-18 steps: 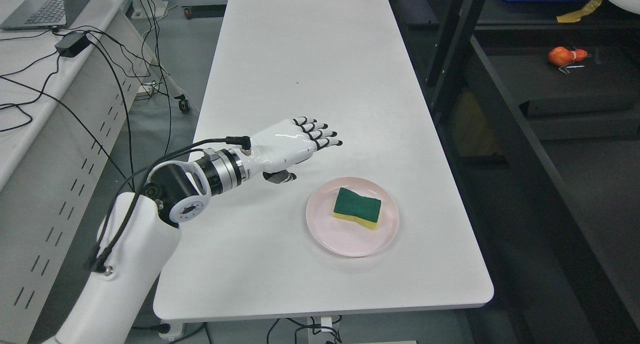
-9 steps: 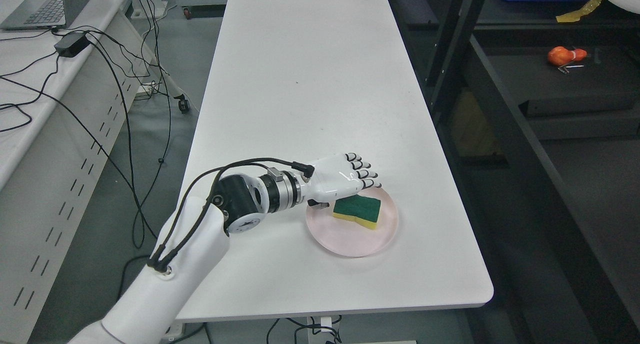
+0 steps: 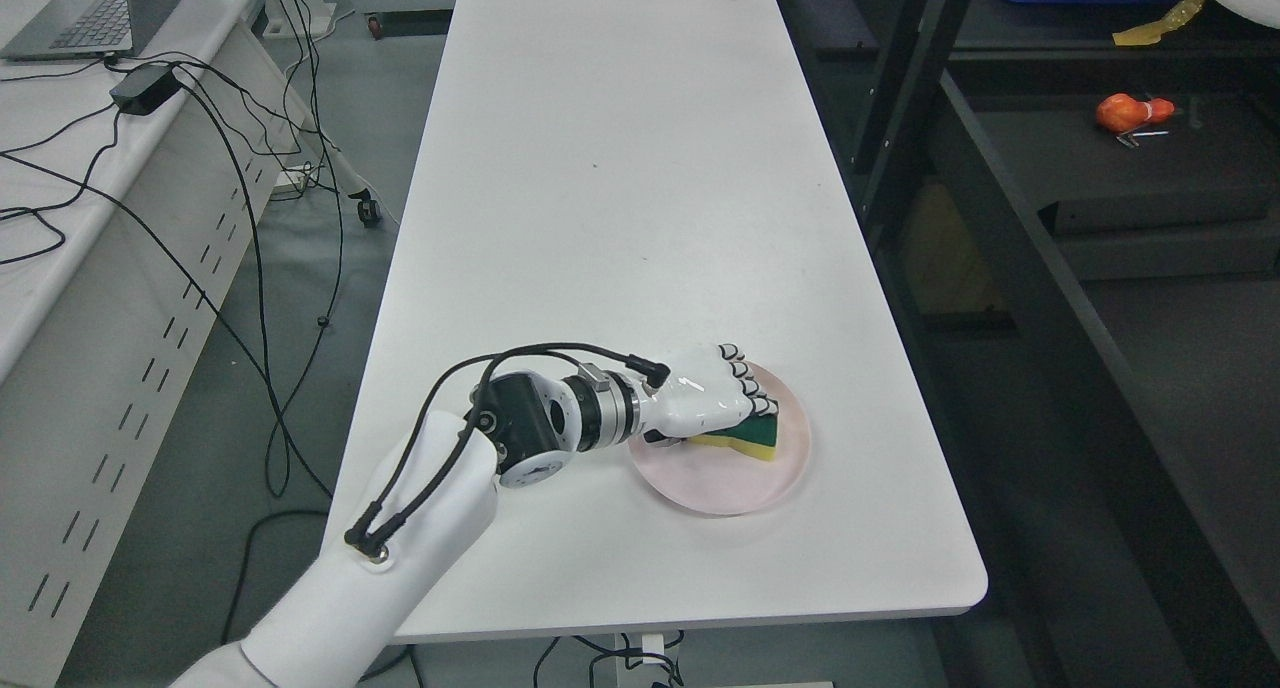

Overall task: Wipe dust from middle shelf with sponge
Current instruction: 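Lower the left hand onto the green-yellow sponge and close fingers around it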

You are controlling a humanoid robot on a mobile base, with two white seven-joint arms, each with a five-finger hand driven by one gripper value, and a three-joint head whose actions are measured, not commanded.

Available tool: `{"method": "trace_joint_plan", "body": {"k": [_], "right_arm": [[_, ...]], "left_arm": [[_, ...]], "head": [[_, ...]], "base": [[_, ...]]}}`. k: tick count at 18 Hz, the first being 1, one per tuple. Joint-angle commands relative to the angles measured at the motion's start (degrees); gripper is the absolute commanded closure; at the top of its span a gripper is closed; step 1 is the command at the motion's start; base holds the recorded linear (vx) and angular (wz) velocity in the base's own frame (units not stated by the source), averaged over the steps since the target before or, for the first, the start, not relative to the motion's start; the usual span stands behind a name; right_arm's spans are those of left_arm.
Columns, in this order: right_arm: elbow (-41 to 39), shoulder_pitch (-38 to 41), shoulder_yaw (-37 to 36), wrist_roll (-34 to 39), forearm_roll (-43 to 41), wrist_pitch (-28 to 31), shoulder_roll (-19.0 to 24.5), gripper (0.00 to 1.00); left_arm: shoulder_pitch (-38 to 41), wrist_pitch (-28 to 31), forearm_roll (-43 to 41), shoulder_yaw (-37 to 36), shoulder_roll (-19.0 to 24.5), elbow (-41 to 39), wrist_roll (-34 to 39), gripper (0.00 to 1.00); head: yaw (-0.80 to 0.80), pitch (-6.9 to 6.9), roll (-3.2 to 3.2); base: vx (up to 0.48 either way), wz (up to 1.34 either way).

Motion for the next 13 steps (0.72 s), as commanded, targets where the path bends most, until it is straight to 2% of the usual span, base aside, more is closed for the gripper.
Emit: {"method": "trace_joint_plan", "body": {"k": [1, 4, 6, 10, 13], "right_arm": [[-1.00, 0.00, -0.02, 0.05, 0.00, 0.04, -1.00, 0.00], [-1.00, 0.00, -0.02, 0.05, 0.00, 0.04, -1.00, 0.00], [-1.00, 0.00, -0.02, 0.05, 0.00, 0.04, -1.00, 0.00], [-1.00, 0.00, -0.02, 0.05, 0.00, 0.04, -1.00, 0.00], [-1.00, 0.00, -0.02, 0.05, 0.00, 0.04, -1.00, 0.00]], "left_arm": [[2.76, -0.51, 0.58, 1.93, -1.62, 0.90, -0.79, 0.32], [4.08, -0.86, 4.62, 4.48, -1.62, -0.51, -0.88, 0.45], [4.17, -0.95, 10.84, 7.02, -1.53, -0.78, -0.88, 0.56], [5.48, -3.06, 29.36, 14.75, -1.53, -1.56, -1.31, 0.81], [7.85, -3.06, 43.77, 22.91, -1.97, -2.97, -1.58, 0.90]], "head": [[0.00, 0.00, 0.00], [0.00, 0.00, 0.00], [0.00, 0.00, 0.00], [0.00, 0.00, 0.00], [0.00, 0.00, 0.00]], "base": [[0.000, 0.00], [0.000, 0.00], [0.000, 0.00], [0.000, 0.00], [0.000, 0.00]]}}
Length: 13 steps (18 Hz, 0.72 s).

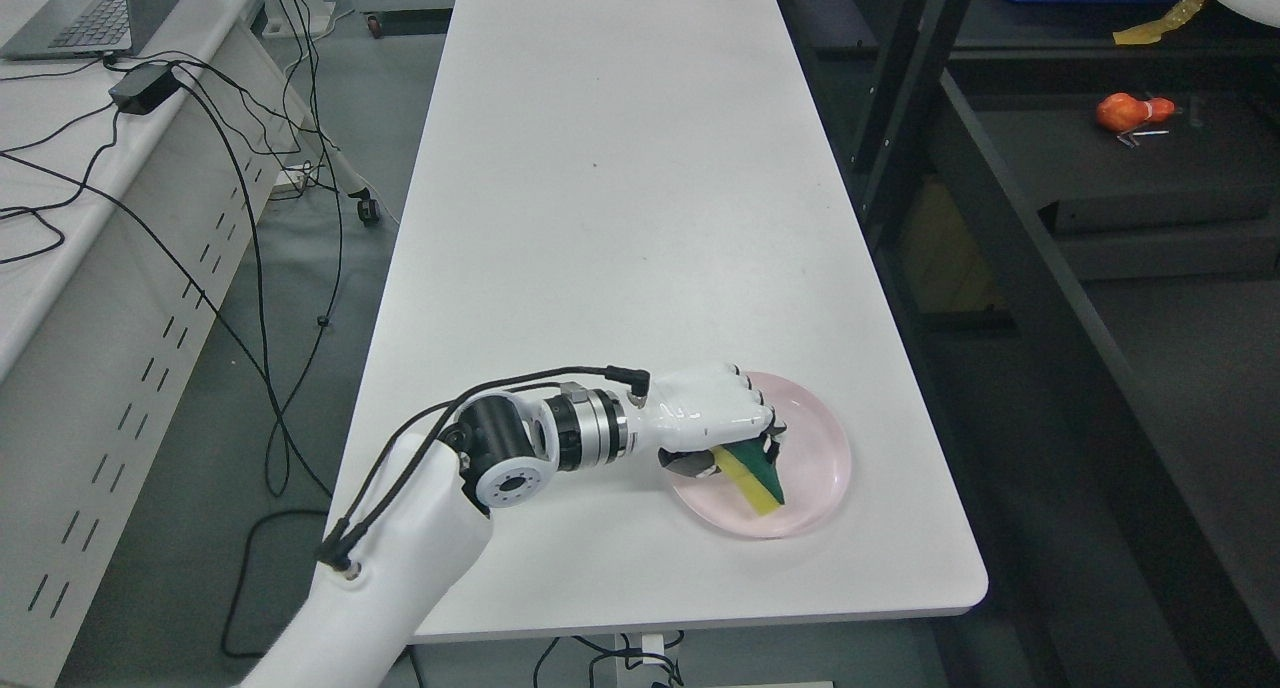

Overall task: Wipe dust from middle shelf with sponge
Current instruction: 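Lower the left hand onto the green-yellow sponge and close fingers around it, then lift the sponge off the plate with the left hand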

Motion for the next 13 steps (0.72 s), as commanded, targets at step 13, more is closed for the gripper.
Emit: {"method": "trace_joint_plan", "body": {"k": [13], "right_arm": [[-1.00, 0.00, -0.02, 0.26, 0.00, 0.04, -1.00, 0.00]], "left_arm": [[15.61, 6.65, 70.84, 39.71, -2.07, -2.44, 8.58, 1.00]], "head": [[0.00, 0.00, 0.00]], "base": [[0.000, 0.00]]}}
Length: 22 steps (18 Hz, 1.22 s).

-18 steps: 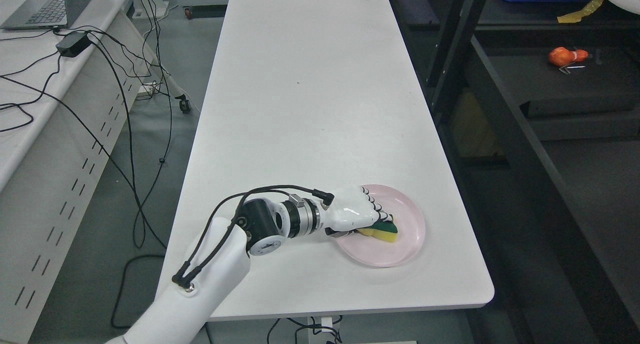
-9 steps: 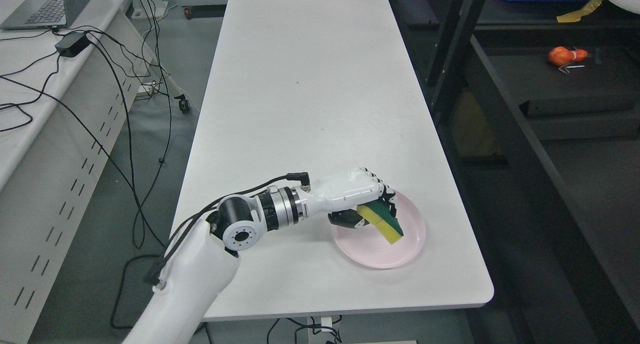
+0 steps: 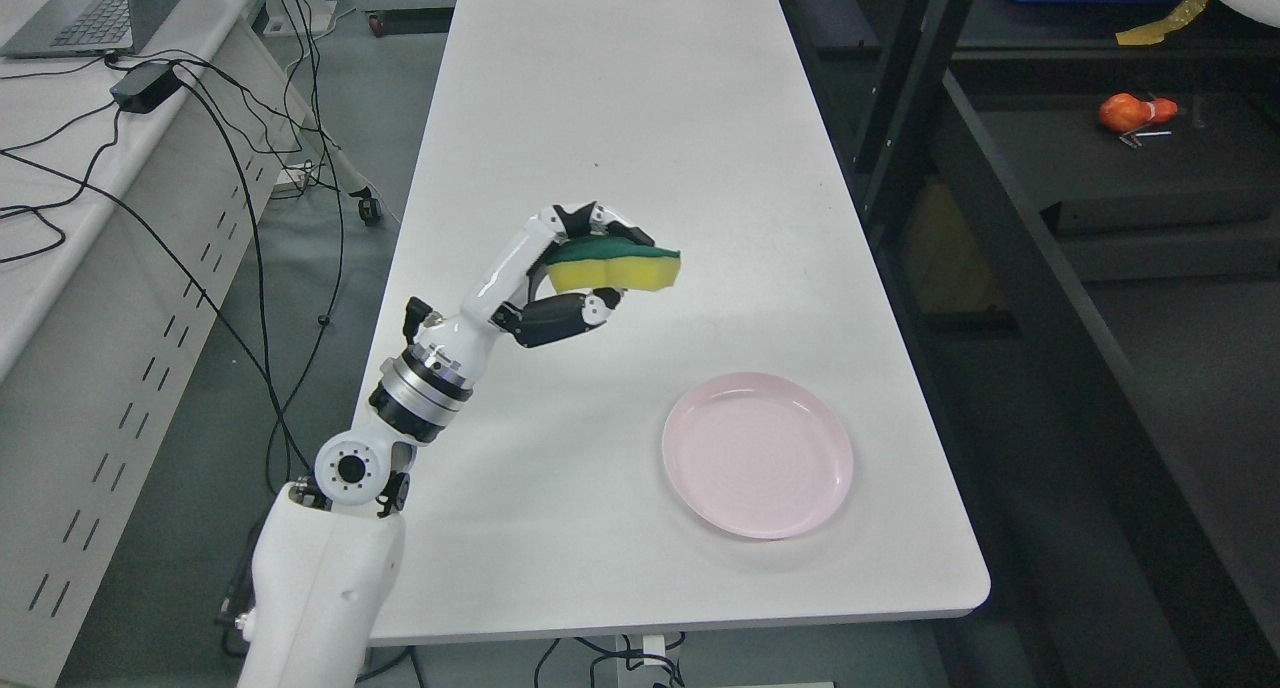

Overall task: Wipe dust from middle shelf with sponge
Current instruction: 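Lift the sponge off the plate with the left hand, then hold the sponge in the left hand while turning toward the metal shelf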

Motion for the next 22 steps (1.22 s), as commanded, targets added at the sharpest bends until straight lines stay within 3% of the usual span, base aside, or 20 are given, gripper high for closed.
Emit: {"method": "trace_joint_plan", "body": {"k": [1, 5, 9, 22], "right_arm": [[-1.00, 0.02, 0.07, 0.01, 0.00, 0.04, -1.00, 0.00], [-1.00, 0.02, -0.01, 0.01, 0.00, 0.04, -1.00, 0.00], [-1.00, 0.02, 0.07, 0.01, 0.00, 0.04, -1.00, 0.00], [-1.00, 0.02, -0.01, 0.01, 0.00, 0.04, -1.00, 0.00]], "left_arm": [[8.72, 3.17, 20.58, 14.84, 0.15, -1.94, 6.20, 1.00], [13.74, 8.53, 29.99, 13.61, 0.15, -5.99, 10.53, 1.00], [17.09, 8.89, 31.24, 11.59, 0.15, -7.48, 10.44, 1.00], [27.55, -0.78, 27.73, 8.94, 0.15, -9.24, 9.74, 1.00]], "head": [[0.00, 0.00, 0.00], [0.00, 0.00, 0.00], [0.00, 0.00, 0.00], [0.00, 0.00, 0.00]], "base": [[0.000, 0.00], [-0.019, -0.01], [-0.099, 0.01], [-0.222, 0.04]]}}
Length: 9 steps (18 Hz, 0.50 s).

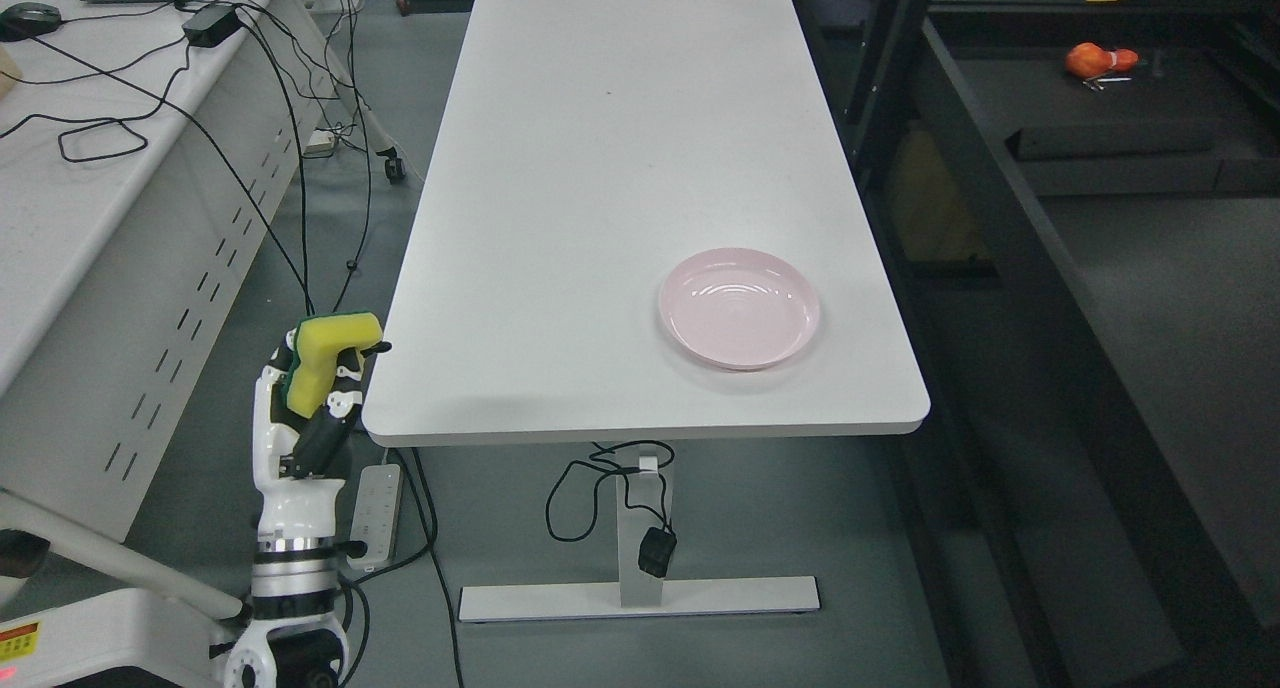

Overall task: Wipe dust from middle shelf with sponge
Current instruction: 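Hold the sponge in the left hand while turning toward the metal shelf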

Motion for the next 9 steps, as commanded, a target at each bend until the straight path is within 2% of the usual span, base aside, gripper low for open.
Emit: {"method": "trace_joint_plan", "body": {"k": [1, 9], "right_arm": [[-1.00, -0.02, -0.03, -0.02, 0.00, 0.04, -1.00, 0.00], [-1.00, -0.02, 0.06, -0.02, 0.00, 0.04, -1.00, 0.00]], "left_arm": [[3.16, -0.97, -0.96, -0.18, 0.91, -2.33, -0.08, 1.00], [3.86, -1.32, -2.98, -4.40, 0.91, -3.65, -0.35, 0.99]], "head": [[0.00, 0.00, 0.00], [0.00, 0.00, 0.00]], "base": [[-0.172, -0.27], [-0.278, -0.23]]}}
